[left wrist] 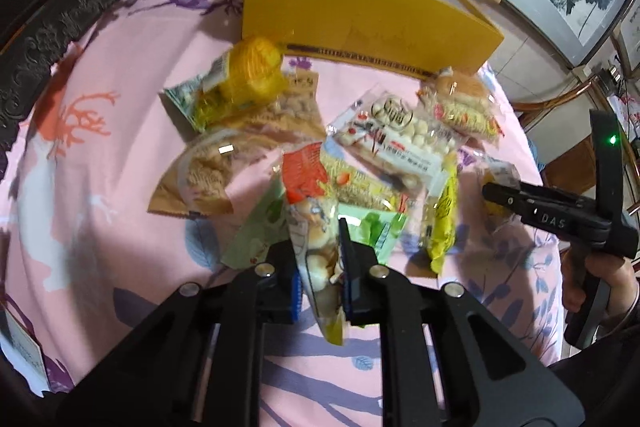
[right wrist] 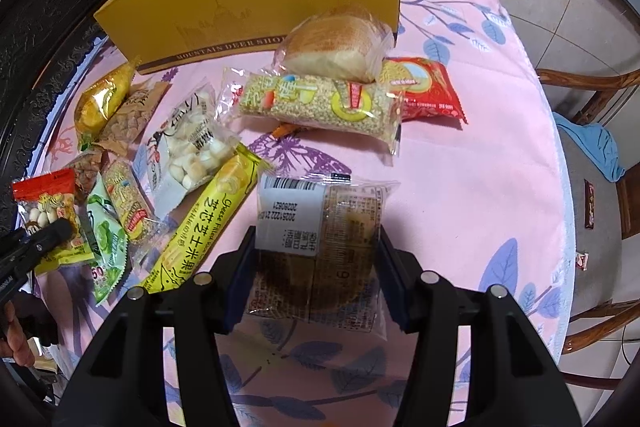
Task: Organize snacks
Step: 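Carry both bags into the yellow box and open both grippers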
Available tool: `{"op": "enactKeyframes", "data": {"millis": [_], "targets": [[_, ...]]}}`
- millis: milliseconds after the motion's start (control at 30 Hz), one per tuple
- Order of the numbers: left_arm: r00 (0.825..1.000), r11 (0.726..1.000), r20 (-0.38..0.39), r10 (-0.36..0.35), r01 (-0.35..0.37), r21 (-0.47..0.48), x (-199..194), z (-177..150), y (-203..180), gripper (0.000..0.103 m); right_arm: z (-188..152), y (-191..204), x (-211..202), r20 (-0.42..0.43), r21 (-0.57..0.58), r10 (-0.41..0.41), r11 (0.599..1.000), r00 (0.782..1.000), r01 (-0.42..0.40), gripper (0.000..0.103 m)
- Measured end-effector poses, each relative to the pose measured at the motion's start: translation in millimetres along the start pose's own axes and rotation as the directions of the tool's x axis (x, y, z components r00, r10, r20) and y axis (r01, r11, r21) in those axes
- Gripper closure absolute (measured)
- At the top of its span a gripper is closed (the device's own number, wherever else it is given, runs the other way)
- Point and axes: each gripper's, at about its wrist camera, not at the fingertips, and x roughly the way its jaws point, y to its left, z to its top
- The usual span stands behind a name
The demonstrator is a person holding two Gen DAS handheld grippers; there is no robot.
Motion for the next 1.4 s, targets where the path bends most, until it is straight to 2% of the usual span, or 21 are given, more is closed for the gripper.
{"op": "enactKeyframes", "data": {"millis": [367,667,900,1033,1133,1267,1400], "targets": [[0.988,0.999,0.154,-0.029,0.026,0.021,-46.0,51.4,-11.1,0.089,24.6,14.9,-55.0,0.135,-0.030,0.048,0.999,0.990,-0.044,0.047],[0.967,0.997,0.243,-0.072,0.060,0.057,-73.2,86.9,-32.5,0.089,58.7,32.3,-109.5,0.269,-0.059,0.099,0.995,0.958,-0.086,0.047],[0.939,0.993,0.330,-0.095,0.067,0.097,-85.3,136.2,-46.5,0.089,106.6,42.5,-139.7,0.368,-0.096,0.142,0.989,0.919,-0.114,0.047],[0.916,0.990,0.380,-0.124,0.088,0.112,-87.5,180.7,-54.9,0.088,141.9,45.5,-143.7,0.414,-0.123,0.140,0.988,0.899,-0.097,0.047],[0.907,0.990,0.404,-0.116,0.075,0.118,-81.2,210.9,-60.1,0.088,173.2,42.6,-139.9,0.442,-0.117,0.130,0.989,0.888,-0.086,0.047],[0.898,0.990,0.428,-0.102,0.049,0.133,-68.6,253.2,-67.8,0.088,207.9,38.7,-130.1,0.456,-0.114,0.119,0.991,0.882,-0.074,0.047],[0.897,0.987,0.432,-0.094,0.028,0.156,-53.0,284.2,-74.5,0.088,240.2,40.5,-116.2,0.454,-0.128,0.104,0.991,0.885,-0.051,0.047]]}}
